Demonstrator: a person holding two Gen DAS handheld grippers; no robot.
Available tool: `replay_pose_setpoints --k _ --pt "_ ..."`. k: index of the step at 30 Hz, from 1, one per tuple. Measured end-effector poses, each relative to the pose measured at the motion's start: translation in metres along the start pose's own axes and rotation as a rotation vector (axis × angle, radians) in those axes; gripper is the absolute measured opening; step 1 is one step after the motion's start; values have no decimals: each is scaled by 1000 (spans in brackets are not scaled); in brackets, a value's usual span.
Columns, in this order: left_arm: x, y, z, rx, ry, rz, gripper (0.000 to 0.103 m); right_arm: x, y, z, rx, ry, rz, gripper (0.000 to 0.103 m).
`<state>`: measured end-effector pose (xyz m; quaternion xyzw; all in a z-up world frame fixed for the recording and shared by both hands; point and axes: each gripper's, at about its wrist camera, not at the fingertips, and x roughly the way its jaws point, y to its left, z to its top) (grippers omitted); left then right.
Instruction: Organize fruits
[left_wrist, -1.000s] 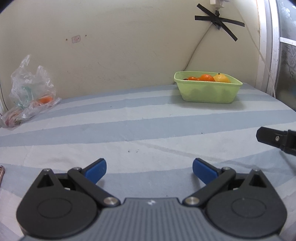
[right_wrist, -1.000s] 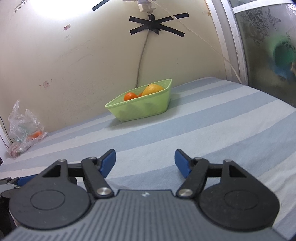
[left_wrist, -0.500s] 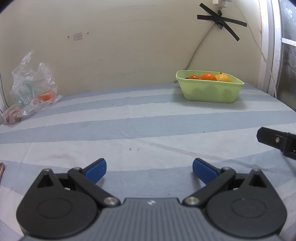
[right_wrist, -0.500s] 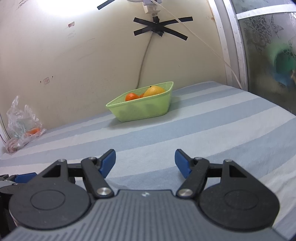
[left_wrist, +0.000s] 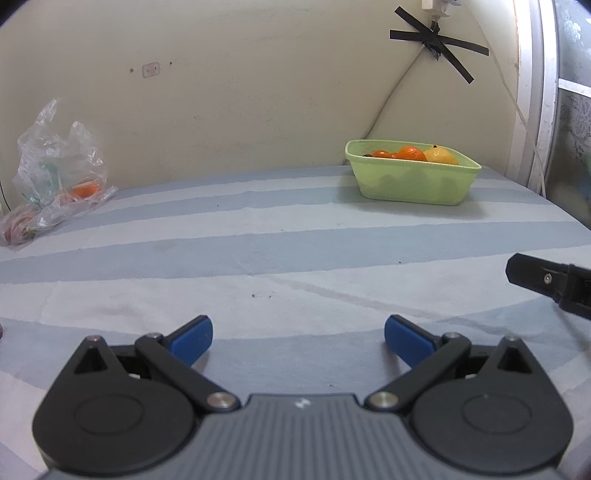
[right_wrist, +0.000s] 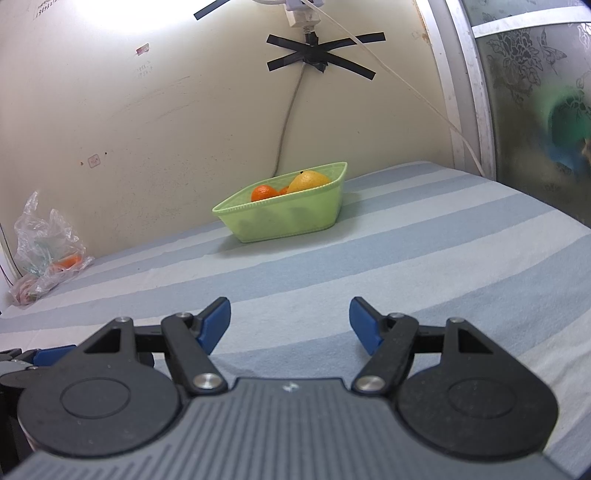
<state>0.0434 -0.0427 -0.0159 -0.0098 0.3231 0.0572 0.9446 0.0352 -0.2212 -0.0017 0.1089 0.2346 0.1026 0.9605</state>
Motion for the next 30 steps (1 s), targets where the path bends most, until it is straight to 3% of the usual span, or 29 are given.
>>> replay_pose_setpoints --k 30 --pt "3 5 1 -43 25 -10 103 3 -1 0 4 9 8 75"
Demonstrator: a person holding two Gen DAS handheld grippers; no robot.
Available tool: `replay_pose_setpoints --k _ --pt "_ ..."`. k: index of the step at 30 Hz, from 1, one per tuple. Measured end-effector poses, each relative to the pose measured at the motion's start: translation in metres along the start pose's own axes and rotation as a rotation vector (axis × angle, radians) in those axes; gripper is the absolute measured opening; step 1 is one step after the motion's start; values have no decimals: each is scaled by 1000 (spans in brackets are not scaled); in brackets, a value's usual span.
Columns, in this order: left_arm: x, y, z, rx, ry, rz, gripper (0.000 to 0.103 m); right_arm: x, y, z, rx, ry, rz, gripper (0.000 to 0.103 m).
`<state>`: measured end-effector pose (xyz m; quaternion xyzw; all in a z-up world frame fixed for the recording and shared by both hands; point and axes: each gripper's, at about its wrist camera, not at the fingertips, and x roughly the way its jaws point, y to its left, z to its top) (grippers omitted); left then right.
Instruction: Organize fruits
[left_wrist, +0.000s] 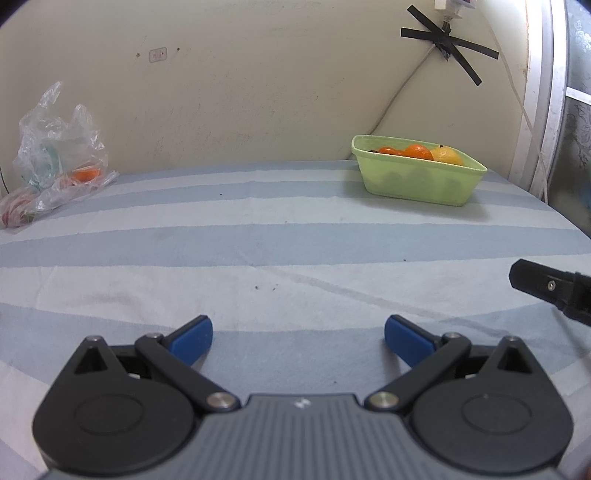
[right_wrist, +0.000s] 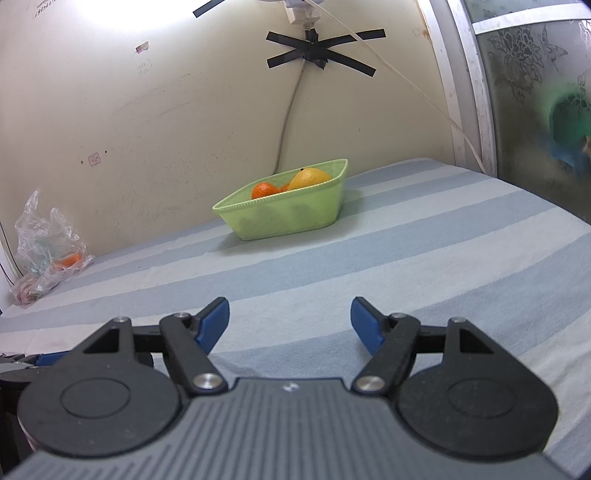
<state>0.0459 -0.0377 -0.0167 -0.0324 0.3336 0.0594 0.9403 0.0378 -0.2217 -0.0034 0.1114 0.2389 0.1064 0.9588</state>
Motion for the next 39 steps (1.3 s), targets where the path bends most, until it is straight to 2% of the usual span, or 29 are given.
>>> replay_pose_setpoints --k 39 --pt "1 -3 -1 7 7 -27 103 0 -7 5 24 17 38 75"
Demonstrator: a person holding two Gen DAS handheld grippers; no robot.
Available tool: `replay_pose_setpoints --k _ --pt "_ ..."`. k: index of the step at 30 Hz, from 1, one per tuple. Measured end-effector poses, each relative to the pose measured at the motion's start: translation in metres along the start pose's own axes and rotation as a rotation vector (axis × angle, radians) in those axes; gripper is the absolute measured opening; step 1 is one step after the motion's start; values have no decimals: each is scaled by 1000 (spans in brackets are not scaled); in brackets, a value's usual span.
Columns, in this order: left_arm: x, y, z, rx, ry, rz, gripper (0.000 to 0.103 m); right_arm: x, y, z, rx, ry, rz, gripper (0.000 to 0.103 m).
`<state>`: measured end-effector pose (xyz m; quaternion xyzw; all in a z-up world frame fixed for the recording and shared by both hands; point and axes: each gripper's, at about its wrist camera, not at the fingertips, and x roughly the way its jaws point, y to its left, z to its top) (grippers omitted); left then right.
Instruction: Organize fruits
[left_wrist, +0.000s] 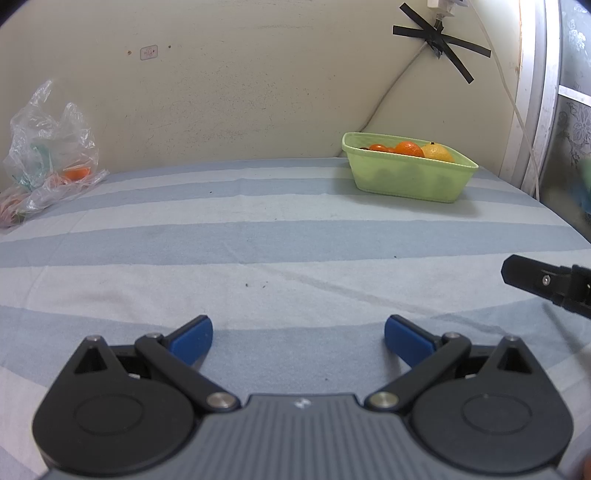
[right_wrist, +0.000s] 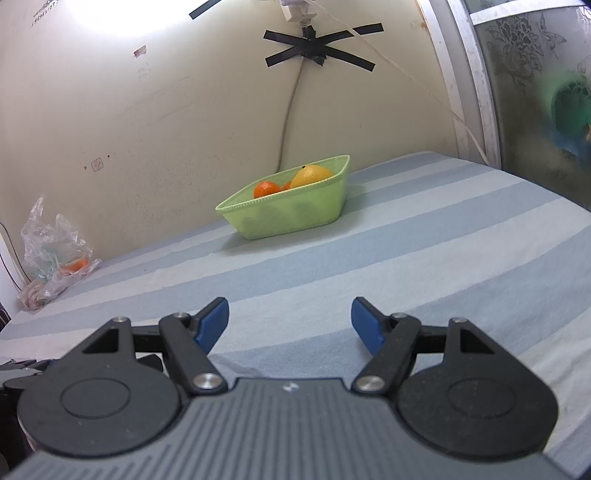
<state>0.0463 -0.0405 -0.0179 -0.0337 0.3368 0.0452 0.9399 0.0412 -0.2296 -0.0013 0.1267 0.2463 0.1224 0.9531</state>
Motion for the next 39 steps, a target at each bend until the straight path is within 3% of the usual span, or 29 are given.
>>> replay_pose_setpoints --k 39 --pt "0 -2 -1 9 -4 9 103 0 -1 1 7 3 13 78"
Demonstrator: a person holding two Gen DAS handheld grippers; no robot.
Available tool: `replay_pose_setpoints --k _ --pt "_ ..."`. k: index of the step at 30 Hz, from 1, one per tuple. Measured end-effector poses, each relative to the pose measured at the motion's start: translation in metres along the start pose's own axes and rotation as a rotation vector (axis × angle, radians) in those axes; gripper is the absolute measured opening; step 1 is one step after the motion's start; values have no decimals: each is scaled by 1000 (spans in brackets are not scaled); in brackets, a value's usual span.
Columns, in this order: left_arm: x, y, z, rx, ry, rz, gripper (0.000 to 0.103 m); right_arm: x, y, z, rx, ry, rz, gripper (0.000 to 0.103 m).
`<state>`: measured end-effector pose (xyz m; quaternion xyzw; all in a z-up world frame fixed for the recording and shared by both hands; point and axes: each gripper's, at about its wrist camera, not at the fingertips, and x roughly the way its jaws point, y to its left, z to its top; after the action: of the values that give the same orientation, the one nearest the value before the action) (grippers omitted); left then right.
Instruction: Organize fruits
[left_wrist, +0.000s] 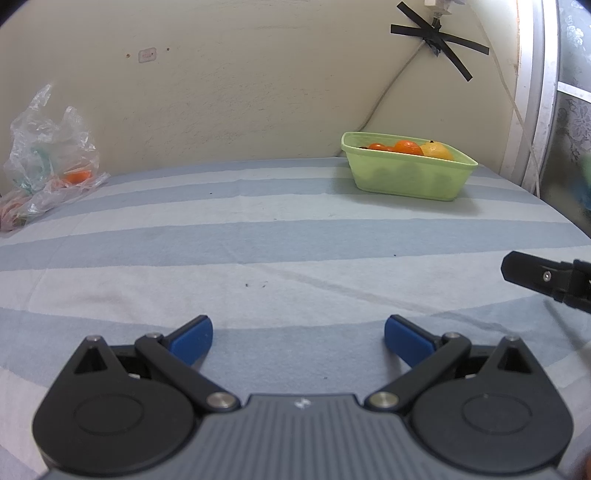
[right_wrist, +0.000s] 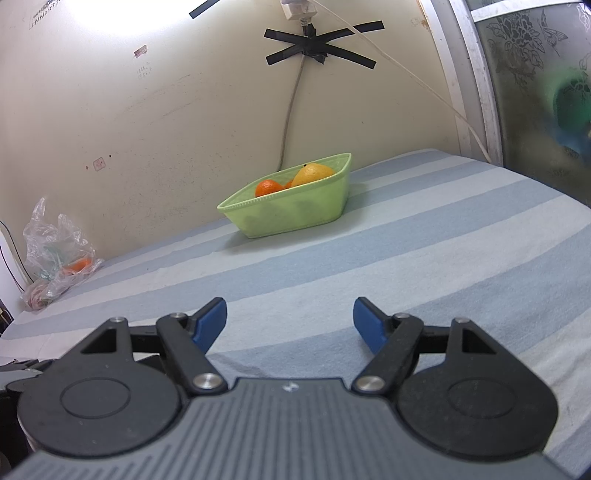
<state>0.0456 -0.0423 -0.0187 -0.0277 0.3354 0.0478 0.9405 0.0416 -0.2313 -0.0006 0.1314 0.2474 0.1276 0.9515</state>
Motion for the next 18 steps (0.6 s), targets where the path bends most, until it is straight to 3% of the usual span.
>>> replay_pose_setpoints --k 18 --pt "-3 -3 0 4 -24 67 103 0 0 0 0 1 0 78"
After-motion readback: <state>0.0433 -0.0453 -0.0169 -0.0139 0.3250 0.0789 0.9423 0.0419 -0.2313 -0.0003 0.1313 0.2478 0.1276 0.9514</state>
